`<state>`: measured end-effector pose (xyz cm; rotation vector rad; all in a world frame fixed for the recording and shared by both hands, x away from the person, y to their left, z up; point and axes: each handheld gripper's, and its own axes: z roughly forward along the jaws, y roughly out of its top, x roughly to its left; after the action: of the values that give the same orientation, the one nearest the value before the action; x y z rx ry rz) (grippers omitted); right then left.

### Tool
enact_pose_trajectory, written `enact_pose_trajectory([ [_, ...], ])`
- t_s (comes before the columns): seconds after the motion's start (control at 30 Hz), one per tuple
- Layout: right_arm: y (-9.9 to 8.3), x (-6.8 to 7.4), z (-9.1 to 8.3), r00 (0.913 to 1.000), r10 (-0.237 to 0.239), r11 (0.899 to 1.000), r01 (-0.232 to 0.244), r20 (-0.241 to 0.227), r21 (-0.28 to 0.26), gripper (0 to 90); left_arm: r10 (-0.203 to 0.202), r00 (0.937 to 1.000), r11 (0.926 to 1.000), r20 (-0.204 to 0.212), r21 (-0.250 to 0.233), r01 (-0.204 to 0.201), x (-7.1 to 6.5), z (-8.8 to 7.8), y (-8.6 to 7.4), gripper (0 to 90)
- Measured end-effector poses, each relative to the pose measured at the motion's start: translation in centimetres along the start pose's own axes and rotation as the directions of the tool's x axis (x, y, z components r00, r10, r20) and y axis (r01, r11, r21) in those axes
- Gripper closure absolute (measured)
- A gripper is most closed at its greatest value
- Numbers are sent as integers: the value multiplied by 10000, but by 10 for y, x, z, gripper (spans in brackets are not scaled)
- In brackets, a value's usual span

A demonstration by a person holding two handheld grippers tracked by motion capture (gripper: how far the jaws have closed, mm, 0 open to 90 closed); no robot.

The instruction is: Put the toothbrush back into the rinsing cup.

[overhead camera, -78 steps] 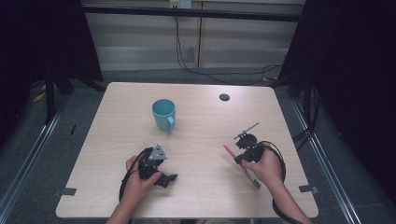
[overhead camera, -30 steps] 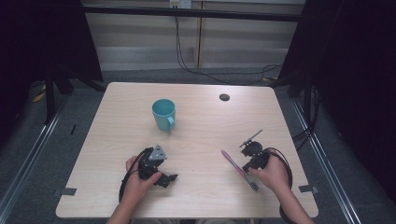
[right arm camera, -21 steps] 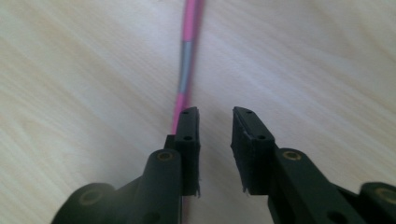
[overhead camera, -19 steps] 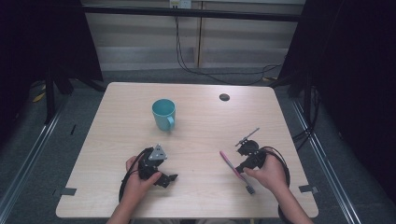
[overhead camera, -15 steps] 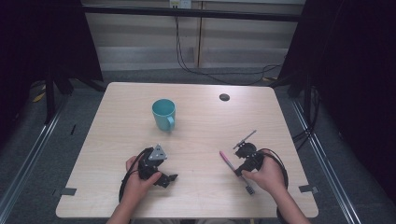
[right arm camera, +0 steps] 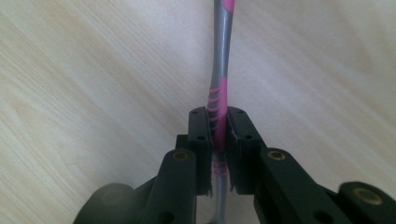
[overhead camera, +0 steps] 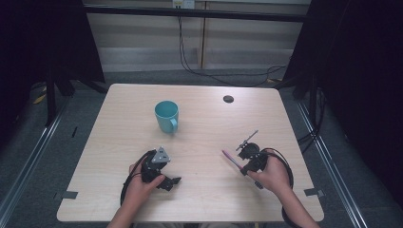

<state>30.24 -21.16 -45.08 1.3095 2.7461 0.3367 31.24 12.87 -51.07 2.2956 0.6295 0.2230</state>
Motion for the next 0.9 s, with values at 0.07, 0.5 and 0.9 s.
enact_pose_trajectory([
  [0.07, 1, -1, -3, 9998, -187, 9998, 187, 38, -44, 821, 3, 10000, 10000, -2, 5, -3, 0, 0, 0, 0],
  [0.5, 14, -2, -9, 9958, -900, 9958, 902, 163, -178, 821, 101, 9999, 9997, 105, 224, -103, 1, 1, 3, 0],
  [0.9, 21, 0, -14, 9911, -1321, 9911, 1323, 191, -120, 821, 1482, 9879, 9791, 455, 1342, -1530, -3, -4, 29, 176],
])
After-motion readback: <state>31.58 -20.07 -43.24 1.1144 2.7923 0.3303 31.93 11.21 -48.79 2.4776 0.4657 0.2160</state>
